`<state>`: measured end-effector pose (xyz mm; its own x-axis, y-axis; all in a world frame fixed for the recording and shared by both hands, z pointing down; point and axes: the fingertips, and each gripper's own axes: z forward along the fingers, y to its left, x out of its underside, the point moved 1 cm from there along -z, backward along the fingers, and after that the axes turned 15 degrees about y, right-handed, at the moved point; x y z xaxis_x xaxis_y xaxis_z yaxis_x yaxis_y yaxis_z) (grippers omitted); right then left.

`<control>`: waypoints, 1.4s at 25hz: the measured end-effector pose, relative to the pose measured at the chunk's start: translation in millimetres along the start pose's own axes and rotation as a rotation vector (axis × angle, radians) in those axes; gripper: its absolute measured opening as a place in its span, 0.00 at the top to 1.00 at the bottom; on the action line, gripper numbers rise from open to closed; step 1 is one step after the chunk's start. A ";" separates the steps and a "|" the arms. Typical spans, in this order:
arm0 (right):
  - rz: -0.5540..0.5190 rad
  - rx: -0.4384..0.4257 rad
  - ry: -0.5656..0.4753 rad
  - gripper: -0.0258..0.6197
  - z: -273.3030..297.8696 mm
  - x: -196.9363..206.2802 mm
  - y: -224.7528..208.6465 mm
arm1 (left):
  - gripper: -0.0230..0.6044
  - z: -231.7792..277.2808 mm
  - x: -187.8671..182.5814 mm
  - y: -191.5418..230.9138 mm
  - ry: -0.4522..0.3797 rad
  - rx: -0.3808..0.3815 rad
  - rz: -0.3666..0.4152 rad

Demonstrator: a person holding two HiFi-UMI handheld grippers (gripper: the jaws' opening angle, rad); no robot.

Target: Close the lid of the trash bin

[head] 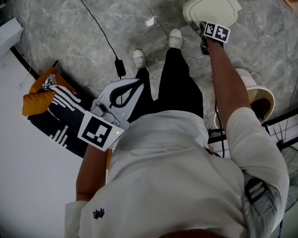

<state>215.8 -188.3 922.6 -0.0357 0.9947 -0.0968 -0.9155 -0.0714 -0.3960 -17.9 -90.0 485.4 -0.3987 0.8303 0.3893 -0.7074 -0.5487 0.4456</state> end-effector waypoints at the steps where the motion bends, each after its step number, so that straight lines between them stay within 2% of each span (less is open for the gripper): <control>1: -0.003 0.001 -0.005 0.91 -4.5 -0.6 1.4 | 0.88 -1.4 -1.0 -1.5 -0.004 0.003 0.006; 10: -0.034 0.020 -0.064 0.91 -59.7 12.6 20.0 | 0.88 -30.9 -10.9 -22.1 -0.073 0.044 0.096; 14: -0.038 0.030 -0.103 0.91 -93.1 38.2 37.9 | 0.88 -53.2 -5.9 -35.1 -0.133 0.068 0.186; 17: -0.038 0.047 -0.136 0.91 -118.5 66.7 56.2 | 0.88 -76.0 5.6 -49.8 -0.159 0.105 0.236; 21: -0.059 0.069 -0.208 0.91 -155.5 91.2 79.9 | 0.88 -101.8 21.0 -51.1 -0.264 0.176 0.291; 35: -0.132 0.018 -0.496 0.91 -273.5 210.2 203.5 | 0.88 -176.1 93.5 -53.8 -0.312 0.198 0.415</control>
<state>131.6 -14.1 572.0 -0.1011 0.9112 0.3994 -0.9315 0.0543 -0.3597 -120.0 34.3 355.8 -0.4071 0.4889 0.7716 -0.3927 -0.8563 0.3354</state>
